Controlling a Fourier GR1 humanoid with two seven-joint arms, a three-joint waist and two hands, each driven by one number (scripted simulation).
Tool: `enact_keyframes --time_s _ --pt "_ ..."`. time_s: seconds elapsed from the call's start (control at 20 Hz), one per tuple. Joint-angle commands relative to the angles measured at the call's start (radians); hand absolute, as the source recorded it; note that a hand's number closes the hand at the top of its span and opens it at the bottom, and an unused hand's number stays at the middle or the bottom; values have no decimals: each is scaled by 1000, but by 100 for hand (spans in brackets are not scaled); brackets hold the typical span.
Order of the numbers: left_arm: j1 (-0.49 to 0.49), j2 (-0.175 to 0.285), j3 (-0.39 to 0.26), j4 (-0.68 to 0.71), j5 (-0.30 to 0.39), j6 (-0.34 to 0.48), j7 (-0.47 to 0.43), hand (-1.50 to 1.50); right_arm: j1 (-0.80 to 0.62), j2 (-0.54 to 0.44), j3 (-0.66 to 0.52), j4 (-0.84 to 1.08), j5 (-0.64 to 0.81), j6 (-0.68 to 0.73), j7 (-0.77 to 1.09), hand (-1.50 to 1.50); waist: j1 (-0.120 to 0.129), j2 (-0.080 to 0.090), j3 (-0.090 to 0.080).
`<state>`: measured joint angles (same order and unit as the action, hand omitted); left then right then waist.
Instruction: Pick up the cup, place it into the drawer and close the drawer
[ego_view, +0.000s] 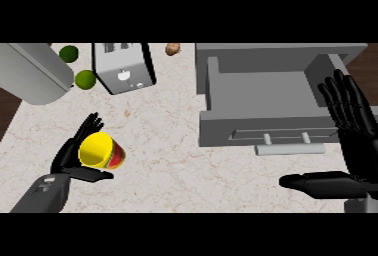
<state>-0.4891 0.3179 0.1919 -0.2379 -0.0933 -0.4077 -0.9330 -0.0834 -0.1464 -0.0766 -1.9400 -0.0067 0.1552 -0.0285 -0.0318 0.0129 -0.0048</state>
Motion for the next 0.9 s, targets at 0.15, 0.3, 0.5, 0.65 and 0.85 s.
enact_keyframes --time_s 0.15,0.3,0.5,0.65,0.85 --pt "-22 1 -1 9 15 -199 -108 -150 3 -11 -21 20 -9 9 -4 -150 -2 1 0" --pt "-1 -37 -18 -14 15 -221 -115 -150 -3 -11 -23 -8 -10 1 23 -150 9 -4 1" --pt "-4 -34 -9 -1 37 -278 -106 -150 -8 15 12 -29 -9 -8 46 -150 1 -1 -1" --pt "-19 -83 -20 -24 46 -306 -96 150 3 -5 -11 28 -11 18 -12 -150 2 1 0" --pt "8 -71 -42 -44 52 -399 -97 150 -15 12 -6 18 -10 -4 10 -150 9 -1 0"
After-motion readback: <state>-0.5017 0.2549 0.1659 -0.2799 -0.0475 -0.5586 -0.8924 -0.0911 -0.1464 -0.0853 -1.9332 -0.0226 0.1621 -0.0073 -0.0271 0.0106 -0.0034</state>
